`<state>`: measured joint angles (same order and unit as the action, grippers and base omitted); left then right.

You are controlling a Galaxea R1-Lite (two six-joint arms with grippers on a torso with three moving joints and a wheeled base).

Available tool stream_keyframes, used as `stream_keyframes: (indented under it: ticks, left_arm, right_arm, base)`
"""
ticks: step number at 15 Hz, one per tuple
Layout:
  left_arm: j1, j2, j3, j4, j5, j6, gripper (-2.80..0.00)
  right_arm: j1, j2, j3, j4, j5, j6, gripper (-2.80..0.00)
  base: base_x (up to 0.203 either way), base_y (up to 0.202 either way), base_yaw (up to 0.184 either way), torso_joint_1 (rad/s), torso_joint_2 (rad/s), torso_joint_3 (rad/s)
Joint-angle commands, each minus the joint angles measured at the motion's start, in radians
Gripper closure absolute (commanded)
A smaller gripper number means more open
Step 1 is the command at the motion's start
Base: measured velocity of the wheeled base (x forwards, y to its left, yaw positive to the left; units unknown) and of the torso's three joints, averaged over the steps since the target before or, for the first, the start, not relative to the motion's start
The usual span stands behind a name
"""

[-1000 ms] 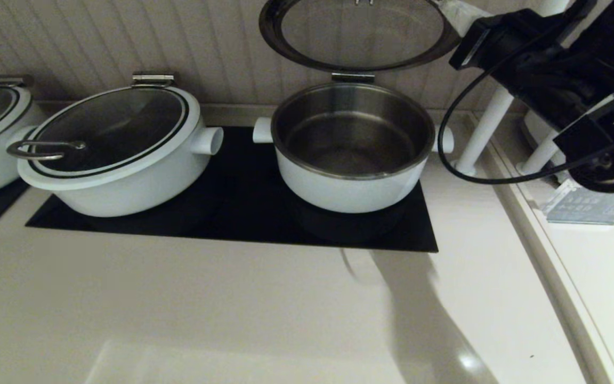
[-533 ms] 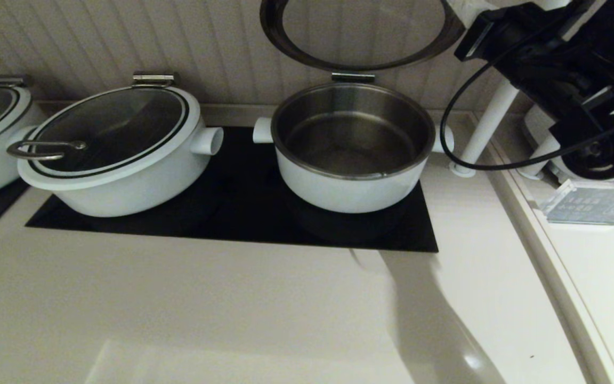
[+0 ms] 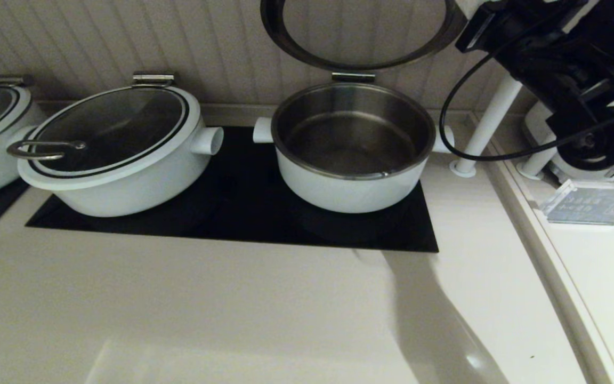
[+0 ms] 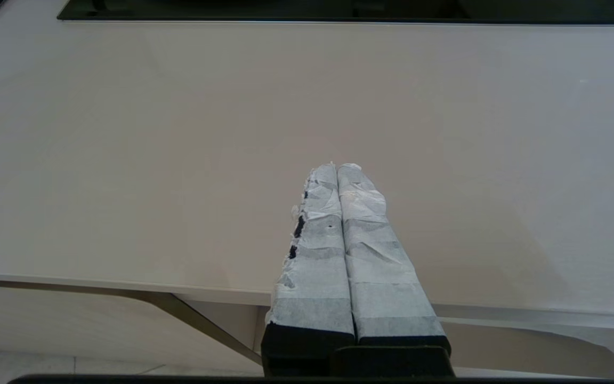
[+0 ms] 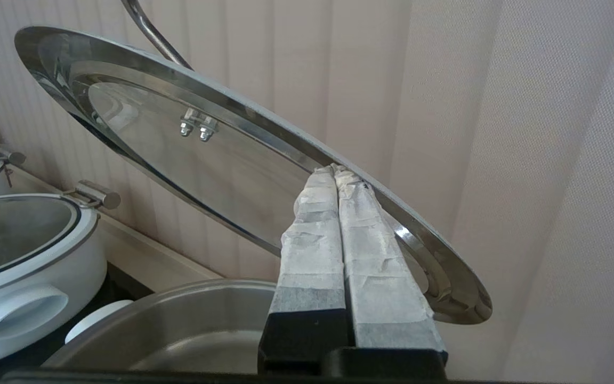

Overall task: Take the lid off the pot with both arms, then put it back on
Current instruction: Open the pot lid completely

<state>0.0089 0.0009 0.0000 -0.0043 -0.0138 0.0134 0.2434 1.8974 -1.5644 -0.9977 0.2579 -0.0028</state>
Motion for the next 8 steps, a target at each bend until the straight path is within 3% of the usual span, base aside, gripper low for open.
stream_keyframes:
  ticks: [1, 8]
  left_arm:
    - [0.0, -0.001, 0.0, 0.0, 0.0, 0.0, 0.0]
    - [0.0, -0.001, 0.0, 0.0, 0.0, 0.0, 0.0]
  right_arm:
    - [-0.003, 0.004, -0.013, -0.007, 0.001, 0.0, 0.0]
    - [-0.004, 0.006, -0.021, -0.007, 0.001, 0.0, 0.0]
  base:
    - [0.0, 0.0, 0.0, 0.0, 0.0, 0.0]
    - [0.0, 0.0, 0.0, 0.0, 0.0, 0.0]
